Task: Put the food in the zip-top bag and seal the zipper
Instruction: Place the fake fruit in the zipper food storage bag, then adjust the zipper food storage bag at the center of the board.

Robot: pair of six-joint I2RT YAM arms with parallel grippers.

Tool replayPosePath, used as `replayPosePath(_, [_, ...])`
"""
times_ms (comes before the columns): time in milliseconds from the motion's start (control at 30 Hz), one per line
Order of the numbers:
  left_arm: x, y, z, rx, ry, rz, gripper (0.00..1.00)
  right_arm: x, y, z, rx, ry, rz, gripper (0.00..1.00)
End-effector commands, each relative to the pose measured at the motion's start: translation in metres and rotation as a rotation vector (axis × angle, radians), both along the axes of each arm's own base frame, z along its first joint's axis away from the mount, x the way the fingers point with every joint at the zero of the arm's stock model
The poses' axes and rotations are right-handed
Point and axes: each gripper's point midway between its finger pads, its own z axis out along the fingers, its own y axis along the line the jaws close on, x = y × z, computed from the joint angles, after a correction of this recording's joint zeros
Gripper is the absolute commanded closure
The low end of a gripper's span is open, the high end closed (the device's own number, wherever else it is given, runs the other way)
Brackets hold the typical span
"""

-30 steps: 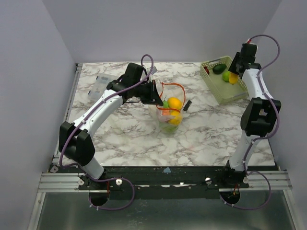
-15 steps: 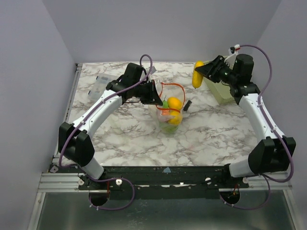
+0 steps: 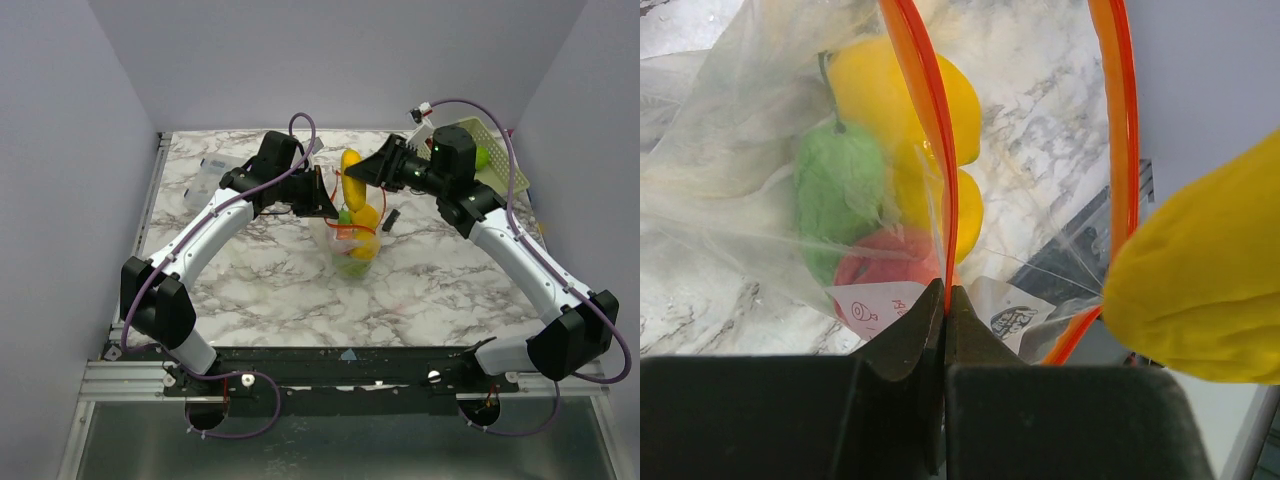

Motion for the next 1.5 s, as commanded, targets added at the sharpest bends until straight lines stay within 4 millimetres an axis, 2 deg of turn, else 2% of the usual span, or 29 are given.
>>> replayPosePath(0, [-0.002,0.003,0.011,-0.002,-0.038,0.017,1.00,0.000,0.005,-0.026,-0.140,-0.015,-0.063,0.74])
replayPosePath(167, [-0.003,0.004,0.010,0.005,-0.037,0.019,1.00,-0.004,-0.001,-0.047,-0.231,-0.001,-0.084,0.41])
replayPosePath(267, [-0.002,0.004,0.009,0.008,-0.036,0.020,1.00,-0.006,0.001,-0.059,-0.282,0.021,-0.059,0.30])
replayPosePath(400, [-0.002,0.004,0.008,0.013,-0.035,0.018,1.00,-0.003,-0.005,-0.065,-0.348,0.018,-0.076,0.26])
replayPosePath(533, [-0.003,0.006,0.006,0.021,-0.034,0.021,1.00,0.007,-0.019,-0.052,-0.410,-0.022,-0.148,0.25])
replayPosePath(700, [-0.004,0.009,0.006,0.037,-0.044,0.022,1.00,0.029,-0.052,-0.048,-0.572,-0.065,-0.295,0.26])
replayPosePath(800, [-0.003,0.011,0.008,0.045,-0.055,0.024,1.00,0.041,-0.061,-0.062,-0.640,-0.065,-0.302,0.33])
replayPosePath(933, [-0.004,0.011,0.010,0.043,-0.059,0.018,1.00,0.042,-0.048,-0.087,-0.675,-0.052,-0.184,0.45])
replayPosePath(1000, [-0.004,0.011,0.011,0.043,-0.062,0.018,1.00,0.039,-0.044,-0.094,-0.674,-0.058,-0.148,0.46])
replayPosePath(1133, [-0.005,0.012,0.012,0.045,-0.067,0.015,1.00,0.036,-0.049,-0.106,-0.703,-0.070,-0.144,0.47])
replayPosePath(1267, [-0.004,0.012,0.013,0.044,-0.068,0.015,1.00,0.025,-0.043,-0.110,-0.679,-0.062,-0.087,0.68])
replayPosePath(1400, [-0.002,0.010,0.017,0.034,-0.073,0.023,1.00,0.008,-0.025,-0.099,-0.553,-0.051,-0.025,0.93])
replayPosePath(1467, [-0.001,0.008,0.021,0.023,-0.074,0.024,1.00,-0.002,-0.016,-0.094,-0.505,-0.043,-0.003,0.99])
